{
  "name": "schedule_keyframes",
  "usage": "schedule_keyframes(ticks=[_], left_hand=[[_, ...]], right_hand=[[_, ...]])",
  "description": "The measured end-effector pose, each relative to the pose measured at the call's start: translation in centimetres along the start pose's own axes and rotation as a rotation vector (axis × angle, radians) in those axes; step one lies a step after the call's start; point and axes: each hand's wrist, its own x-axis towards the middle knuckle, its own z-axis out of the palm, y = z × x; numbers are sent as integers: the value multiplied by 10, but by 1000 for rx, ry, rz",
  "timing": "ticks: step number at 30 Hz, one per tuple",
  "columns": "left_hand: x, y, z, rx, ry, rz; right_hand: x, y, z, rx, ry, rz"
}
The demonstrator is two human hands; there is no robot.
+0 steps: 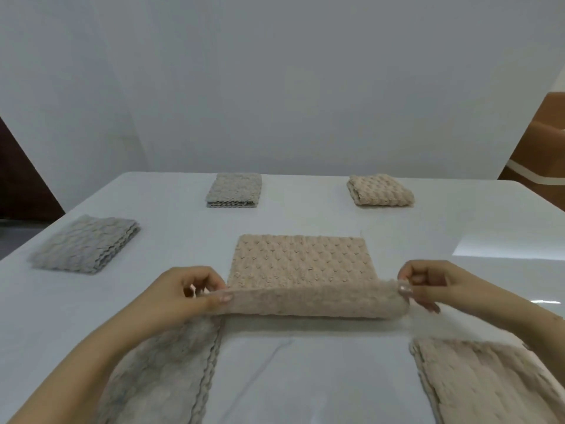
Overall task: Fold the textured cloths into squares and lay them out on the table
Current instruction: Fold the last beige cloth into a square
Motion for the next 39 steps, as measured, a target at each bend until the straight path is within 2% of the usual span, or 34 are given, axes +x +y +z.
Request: schedule_keyframes(ticks=[3, 8, 11, 15, 17, 21, 25, 33, 39], left_hand=[[34, 5, -10, -91, 33, -42], [105, -22, 5, -202, -83, -232], [121, -37, 25, -224, 28, -283], [122, -48, 40, -158, 274, -183], [122, -52, 43, -159, 327, -156], [123, -50, 40, -184, 277, -179], [117, -49, 38, -334, 186, -198], [124, -43, 45, -490, 351, -129], [133, -51, 53, -241, 457, -121]], right_hand=[[22, -13, -9, 35, 77, -9], [78, -10, -7, 42, 332, 73], [98, 12, 8, 117, 410, 163], [107, 37, 15, 181, 546, 190], [110, 42, 15, 197, 574, 176], [112, 46, 18, 206, 611, 142], [113, 46, 19, 178, 634, 122], [117, 45, 23, 151, 704, 132], [122, 50, 31, -9, 816, 87]])
